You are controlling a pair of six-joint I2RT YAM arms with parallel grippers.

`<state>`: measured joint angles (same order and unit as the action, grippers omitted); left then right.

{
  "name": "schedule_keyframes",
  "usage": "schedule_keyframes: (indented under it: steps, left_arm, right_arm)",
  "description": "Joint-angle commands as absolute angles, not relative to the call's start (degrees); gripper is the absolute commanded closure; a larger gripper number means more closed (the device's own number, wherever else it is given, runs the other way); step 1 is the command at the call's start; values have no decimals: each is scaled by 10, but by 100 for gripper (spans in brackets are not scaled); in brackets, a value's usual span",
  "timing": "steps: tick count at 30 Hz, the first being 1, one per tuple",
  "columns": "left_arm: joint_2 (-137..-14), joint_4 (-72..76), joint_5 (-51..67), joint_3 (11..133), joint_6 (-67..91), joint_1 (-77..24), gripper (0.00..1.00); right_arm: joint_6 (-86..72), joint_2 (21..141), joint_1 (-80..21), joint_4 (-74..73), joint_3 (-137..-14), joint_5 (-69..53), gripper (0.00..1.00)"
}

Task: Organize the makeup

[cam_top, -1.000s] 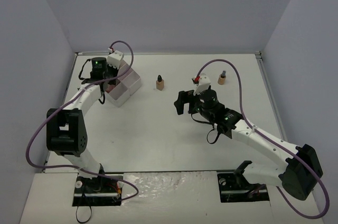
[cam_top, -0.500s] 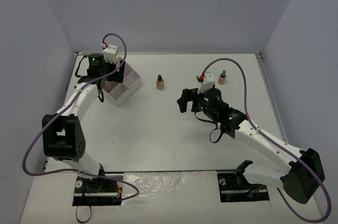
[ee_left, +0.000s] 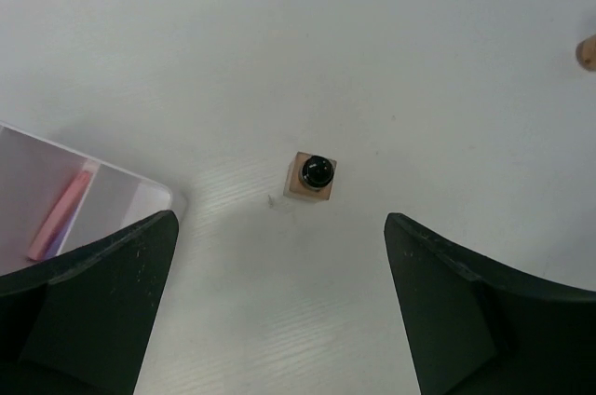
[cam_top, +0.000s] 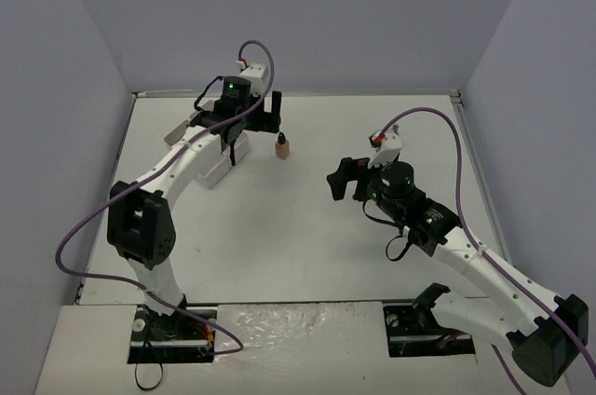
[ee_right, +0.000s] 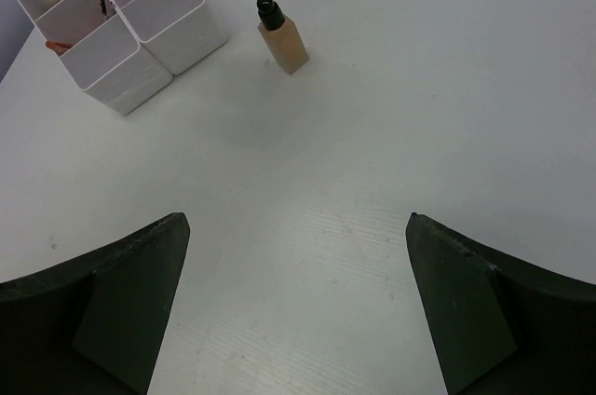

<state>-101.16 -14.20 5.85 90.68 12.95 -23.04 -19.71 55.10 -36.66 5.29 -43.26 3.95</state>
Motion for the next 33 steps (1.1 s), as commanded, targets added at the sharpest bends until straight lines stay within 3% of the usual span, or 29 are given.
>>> schedule_keyframes:
  steps: [1, 18, 33]
  left_arm:
    - [-1061, -188, 52, 989, 134, -244, 11]
    - [-1207, -248, 84, 1119, 111, -272, 42]
    - [-1235, -266, 69, 1145, 107, -277, 58]
  right_arm:
    - [-206, 525, -361, 54, -428, 60, 0]
    - [-178, 527, -349, 28, -437, 77, 0]
    - [-180, 523, -345, 26, -429, 82, 0]
